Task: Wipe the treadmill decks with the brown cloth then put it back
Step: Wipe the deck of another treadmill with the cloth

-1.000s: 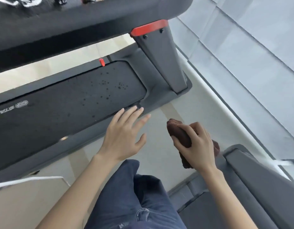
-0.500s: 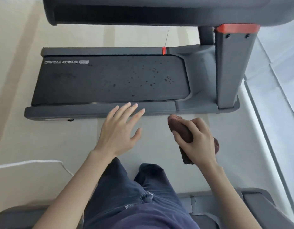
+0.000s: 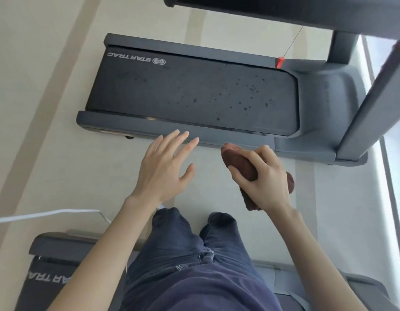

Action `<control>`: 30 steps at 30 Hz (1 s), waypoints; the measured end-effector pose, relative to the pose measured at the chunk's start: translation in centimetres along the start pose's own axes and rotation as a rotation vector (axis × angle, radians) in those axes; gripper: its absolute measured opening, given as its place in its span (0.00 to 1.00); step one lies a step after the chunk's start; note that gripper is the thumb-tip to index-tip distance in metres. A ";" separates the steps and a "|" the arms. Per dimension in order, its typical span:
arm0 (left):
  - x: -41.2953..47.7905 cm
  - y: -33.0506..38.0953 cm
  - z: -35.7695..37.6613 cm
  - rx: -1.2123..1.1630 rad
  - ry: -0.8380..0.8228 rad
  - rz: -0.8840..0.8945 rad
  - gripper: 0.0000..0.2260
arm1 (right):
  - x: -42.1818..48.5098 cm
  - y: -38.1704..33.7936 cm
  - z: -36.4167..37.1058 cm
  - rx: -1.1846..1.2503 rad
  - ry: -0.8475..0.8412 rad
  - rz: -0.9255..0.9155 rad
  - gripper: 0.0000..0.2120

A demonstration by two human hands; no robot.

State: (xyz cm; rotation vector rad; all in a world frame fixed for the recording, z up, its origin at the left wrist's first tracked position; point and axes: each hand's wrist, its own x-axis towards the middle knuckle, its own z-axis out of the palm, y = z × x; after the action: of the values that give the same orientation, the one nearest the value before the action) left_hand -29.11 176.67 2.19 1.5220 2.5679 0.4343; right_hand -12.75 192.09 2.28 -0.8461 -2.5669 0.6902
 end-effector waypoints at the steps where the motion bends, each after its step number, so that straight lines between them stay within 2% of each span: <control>1: -0.4 -1.4 -0.4 0.002 0.004 -0.015 0.22 | 0.4 -1.2 0.9 0.007 -0.005 -0.006 0.17; 15: -6.1 -21.0 -7.0 0.061 0.038 -0.218 0.24 | 6.6 -18.1 13.6 0.039 -0.124 -0.194 0.15; 30: -8.5 -30.6 -8.3 0.052 0.089 -0.445 0.23 | 13.5 -25.6 21.4 0.031 -0.292 -0.378 0.15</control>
State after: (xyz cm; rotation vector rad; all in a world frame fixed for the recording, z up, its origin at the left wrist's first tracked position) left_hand -52.67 153.90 0.40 0.9125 2.8925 0.3867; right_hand -44.59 175.32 0.98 -0.2457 -2.8492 0.7762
